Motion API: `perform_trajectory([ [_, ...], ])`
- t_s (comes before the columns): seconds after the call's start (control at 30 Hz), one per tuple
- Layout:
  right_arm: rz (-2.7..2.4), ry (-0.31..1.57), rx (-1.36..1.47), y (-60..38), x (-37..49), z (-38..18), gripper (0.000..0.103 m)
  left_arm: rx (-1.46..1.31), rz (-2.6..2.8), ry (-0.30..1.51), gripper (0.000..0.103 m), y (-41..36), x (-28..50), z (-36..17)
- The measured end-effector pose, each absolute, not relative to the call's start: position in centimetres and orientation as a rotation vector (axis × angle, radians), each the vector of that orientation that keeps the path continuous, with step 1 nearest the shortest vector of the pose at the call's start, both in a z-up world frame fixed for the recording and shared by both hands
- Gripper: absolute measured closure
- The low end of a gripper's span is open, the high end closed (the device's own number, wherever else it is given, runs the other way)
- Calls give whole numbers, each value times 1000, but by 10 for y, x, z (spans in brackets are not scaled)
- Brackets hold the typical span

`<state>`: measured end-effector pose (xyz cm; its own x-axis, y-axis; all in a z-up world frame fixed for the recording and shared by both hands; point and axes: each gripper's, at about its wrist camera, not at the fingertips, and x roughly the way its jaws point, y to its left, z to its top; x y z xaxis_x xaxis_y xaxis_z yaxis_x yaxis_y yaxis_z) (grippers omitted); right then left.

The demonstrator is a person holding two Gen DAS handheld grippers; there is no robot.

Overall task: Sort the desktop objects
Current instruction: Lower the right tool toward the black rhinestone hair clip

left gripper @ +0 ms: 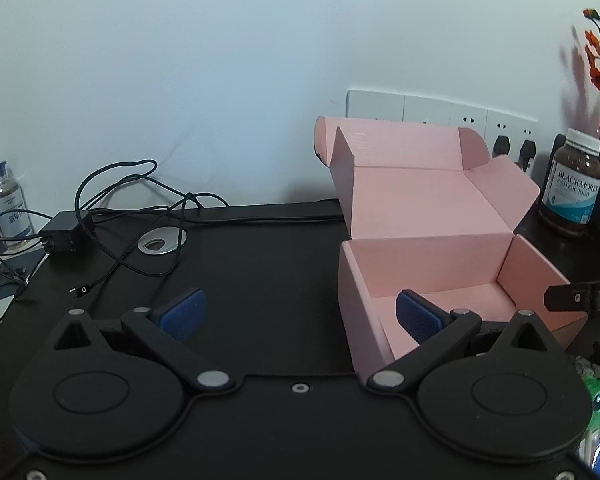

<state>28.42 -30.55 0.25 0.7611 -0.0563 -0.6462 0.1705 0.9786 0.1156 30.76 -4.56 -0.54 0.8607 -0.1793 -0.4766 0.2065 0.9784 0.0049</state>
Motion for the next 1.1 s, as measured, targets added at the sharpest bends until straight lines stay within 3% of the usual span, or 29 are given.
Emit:
perform_trajectory([
  [0.47, -134, 715, 112, -301, 291, -3, 1, -25, -234, 637, 0, -41, 313, -11],
  [1.1, -142, 722, 50, -295, 298, -7, 1, 17, -237, 648, 0, -50, 305, -14],
])
